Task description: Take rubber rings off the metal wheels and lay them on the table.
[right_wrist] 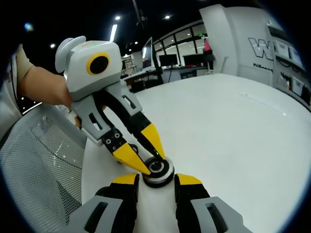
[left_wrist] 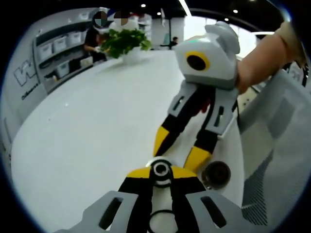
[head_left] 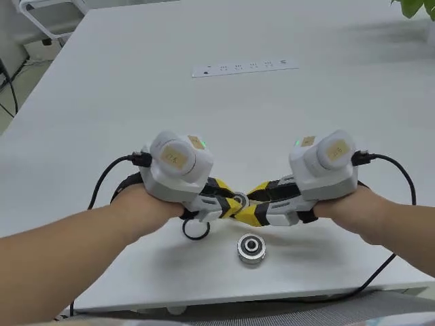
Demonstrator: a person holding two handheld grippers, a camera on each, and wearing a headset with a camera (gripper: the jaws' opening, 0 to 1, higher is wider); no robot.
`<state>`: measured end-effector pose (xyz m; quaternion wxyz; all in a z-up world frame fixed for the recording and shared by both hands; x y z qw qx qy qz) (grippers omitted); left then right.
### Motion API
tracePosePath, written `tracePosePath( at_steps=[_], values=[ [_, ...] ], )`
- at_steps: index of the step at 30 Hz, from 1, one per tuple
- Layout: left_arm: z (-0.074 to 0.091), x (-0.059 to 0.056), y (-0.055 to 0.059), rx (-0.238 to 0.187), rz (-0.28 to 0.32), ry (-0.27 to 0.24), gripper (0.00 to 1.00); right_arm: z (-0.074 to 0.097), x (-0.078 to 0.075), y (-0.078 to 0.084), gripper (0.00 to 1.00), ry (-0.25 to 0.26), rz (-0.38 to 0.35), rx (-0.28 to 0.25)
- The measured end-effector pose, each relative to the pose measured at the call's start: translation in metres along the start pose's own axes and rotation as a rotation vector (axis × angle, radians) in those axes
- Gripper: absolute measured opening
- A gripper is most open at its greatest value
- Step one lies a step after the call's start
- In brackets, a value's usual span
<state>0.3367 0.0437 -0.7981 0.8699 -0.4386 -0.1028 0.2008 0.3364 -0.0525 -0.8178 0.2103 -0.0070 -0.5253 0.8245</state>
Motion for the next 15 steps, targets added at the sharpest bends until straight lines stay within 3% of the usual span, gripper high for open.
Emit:
tracePosePath(
  at_steps=[15],
  values=[
    [0.0028,-0.0008,0.0005,-0.015,0.012,-0.01,0.13,0.0008,0.0005,0.0019,0.25,0.008,-0.003,-0.003]
  ],
)
Point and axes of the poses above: the centre of the closed fingertips' face, and the gripper's own axes: z roughly backward along the fingers, x roughly to its left, y roughly out of its underside, the point moved 7 cm from there along z, roughly backward along the fingers, and after that the axes turned 6 degrees about -x, right-handed, at the moved point
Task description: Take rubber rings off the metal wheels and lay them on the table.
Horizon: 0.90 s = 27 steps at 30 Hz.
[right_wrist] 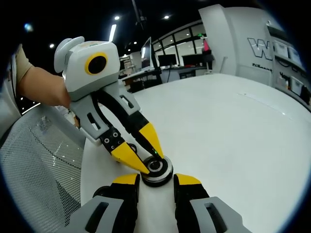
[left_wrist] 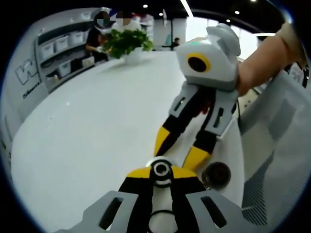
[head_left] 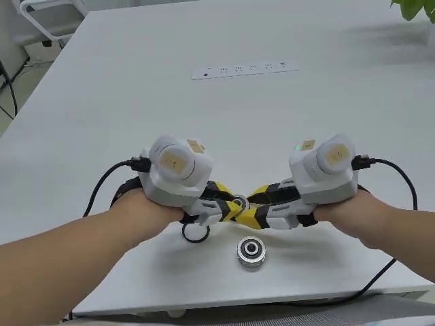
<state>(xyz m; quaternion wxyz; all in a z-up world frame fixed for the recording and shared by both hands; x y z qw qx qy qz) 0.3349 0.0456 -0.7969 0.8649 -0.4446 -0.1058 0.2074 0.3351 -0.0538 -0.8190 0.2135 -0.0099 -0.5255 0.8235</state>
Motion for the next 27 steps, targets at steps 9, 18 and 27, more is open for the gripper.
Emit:
tracePosePath(
  at_steps=[9,18,27],
  values=[
    [0.0005,-0.0001,0.0006,-0.008,0.007,-0.001,0.13,0.0017,0.0006,0.0006,0.22,0.007,0.052,0.01],
    [0.0007,-0.0003,0.0008,-0.009,0.011,-0.003,0.13,0.0052,0.0021,0.0014,0.16,0.01,0.102,0.023],
    [0.0006,-0.0002,0.0011,-0.009,0.014,-0.008,0.13,0.0067,0.0005,0.0033,0.08,0.019,0.116,0.037]
  ],
)
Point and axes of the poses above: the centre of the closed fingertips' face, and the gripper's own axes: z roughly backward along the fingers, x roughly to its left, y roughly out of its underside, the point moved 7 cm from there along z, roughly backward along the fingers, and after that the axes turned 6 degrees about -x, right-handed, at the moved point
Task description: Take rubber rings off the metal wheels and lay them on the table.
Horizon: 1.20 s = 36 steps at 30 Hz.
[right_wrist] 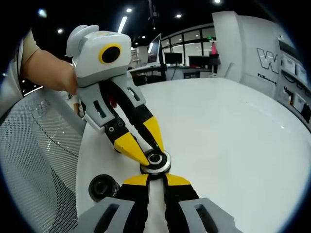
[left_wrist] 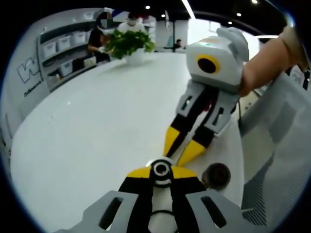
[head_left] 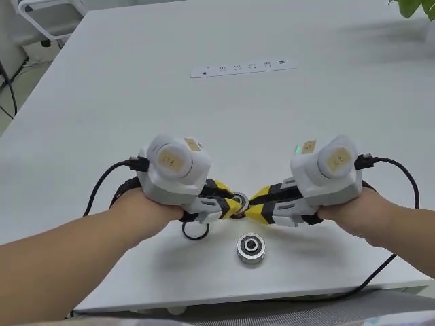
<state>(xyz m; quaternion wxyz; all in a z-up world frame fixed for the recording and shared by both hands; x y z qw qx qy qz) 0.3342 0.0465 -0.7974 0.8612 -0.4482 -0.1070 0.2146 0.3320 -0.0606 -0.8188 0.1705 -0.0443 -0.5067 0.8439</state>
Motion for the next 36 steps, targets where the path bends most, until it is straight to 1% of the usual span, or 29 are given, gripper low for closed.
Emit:
tracePosePath(
  at_steps=[8,14,20,23,26,29,30,31,34,36],
  values=[
    [0.0,0.0,0.0,0.002,0.0,-0.002,0.13,0.001,-0.001,0.001,0.03,0.006,-0.005,0.0],
    [0.0,0.0,0.0,0.003,-0.003,-0.003,0.13,0.002,-0.003,0.001,0.0,0.013,-0.025,-0.007],
    [0.0,0.0,0.0,0.005,-0.005,-0.004,0.13,0.004,-0.004,0.0,0.0,0.02,-0.042,-0.015],
    [0.0,-0.001,0.0,0.007,-0.006,-0.005,0.13,0.005,-0.005,0.001,0.0,0.021,-0.102,-0.027],
    [0.0,-0.001,0.0,0.007,-0.008,-0.007,0.13,0.007,-0.006,0.001,0.0,0.023,-0.135,-0.037],
    [0.0,-0.001,0.0,0.008,-0.009,-0.005,0.13,0.008,-0.004,0.001,0.0,0.028,-0.173,-0.047],
    [0.0,-0.001,0.0,0.009,-0.009,-0.004,0.13,0.008,-0.003,0.001,0.0,0.03,-0.212,-0.055],
    [0.0,-0.001,0.0,0.009,-0.01,-0.004,0.13,0.008,-0.003,0.001,0.0,0.03,-0.222,-0.058],
    [0.0,-0.002,0.0,0.009,-0.01,-0.005,0.13,0.01,-0.004,0.001,0.0,0.038,-0.304,-0.087],
    [0.0,-0.002,-0.001,0.009,-0.01,-0.006,0.13,0.012,-0.01,-0.001,0.0,0.043,-0.346,-0.117]
  ],
)
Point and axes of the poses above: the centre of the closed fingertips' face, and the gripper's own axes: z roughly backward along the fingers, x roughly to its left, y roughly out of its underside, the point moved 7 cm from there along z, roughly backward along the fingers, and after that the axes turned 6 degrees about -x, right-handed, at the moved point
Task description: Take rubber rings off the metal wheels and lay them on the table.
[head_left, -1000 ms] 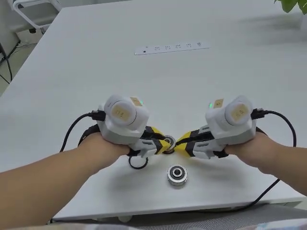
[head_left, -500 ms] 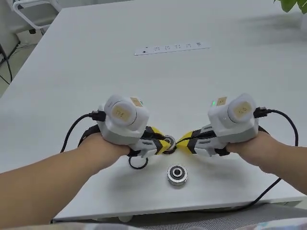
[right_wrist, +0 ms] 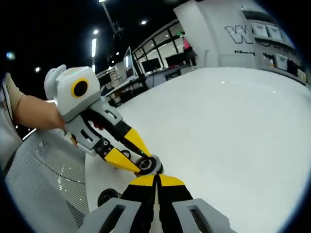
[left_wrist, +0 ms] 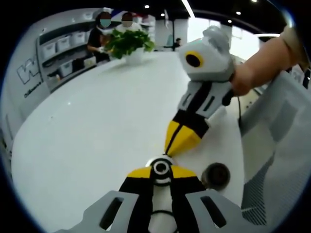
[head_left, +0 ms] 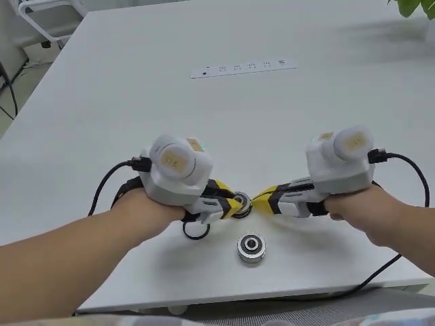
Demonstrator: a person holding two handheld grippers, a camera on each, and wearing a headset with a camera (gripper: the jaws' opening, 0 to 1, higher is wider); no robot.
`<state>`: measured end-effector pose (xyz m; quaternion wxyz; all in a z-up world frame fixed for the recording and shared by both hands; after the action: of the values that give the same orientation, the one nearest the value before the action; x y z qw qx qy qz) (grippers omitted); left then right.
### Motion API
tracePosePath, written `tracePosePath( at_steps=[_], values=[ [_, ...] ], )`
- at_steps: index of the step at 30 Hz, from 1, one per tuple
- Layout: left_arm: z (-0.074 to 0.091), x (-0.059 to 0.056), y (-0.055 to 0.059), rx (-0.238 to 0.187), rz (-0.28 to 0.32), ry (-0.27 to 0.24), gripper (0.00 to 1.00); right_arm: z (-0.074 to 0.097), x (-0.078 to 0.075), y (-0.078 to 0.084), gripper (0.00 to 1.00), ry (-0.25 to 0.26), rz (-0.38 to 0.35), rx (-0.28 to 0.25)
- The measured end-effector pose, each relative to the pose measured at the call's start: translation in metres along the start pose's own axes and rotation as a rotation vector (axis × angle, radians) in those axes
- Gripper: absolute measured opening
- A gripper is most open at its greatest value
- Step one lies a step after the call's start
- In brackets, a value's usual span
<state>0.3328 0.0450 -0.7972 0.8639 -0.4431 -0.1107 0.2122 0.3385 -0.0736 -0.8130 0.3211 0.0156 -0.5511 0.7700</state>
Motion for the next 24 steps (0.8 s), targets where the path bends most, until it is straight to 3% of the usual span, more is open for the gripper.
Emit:
tracePosePath(
  at_steps=[1,8,13,24],
  values=[
    [-0.0001,0.0,0.0,-0.001,0.001,-0.001,0.13,-0.0001,0.0011,-0.0019,0.0,-0.006,-0.027,-0.017],
    [-0.0005,-0.0006,-0.0004,-0.001,0.004,-0.01,0.13,-0.001,0.0028,-0.002,0.0,-0.003,-0.024,-0.008],
    [-0.0006,-0.001,-0.0007,0.003,0.004,-0.013,0.13,-0.0008,0.0034,-0.0018,0.0,-0.005,-0.086,-0.023],
    [-0.0006,-0.0013,-0.0006,0.002,0.001,-0.009,0.13,-0.0008,0.0073,-0.0031,0.0,-0.008,-0.088,-0.016]
  ],
)
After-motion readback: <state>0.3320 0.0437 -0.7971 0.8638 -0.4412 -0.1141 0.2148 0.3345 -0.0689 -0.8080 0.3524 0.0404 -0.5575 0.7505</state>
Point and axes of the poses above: the centre of the closed fingertips' face, and the gripper's own axes: z roughly backward along the fingers, x roughly to its left, y roughly out of its underside, the point moved 7 cm from there along z, roughly backward along the fingers, and after that the axes turned 6 degrees about -x, right-handed, at the moved point
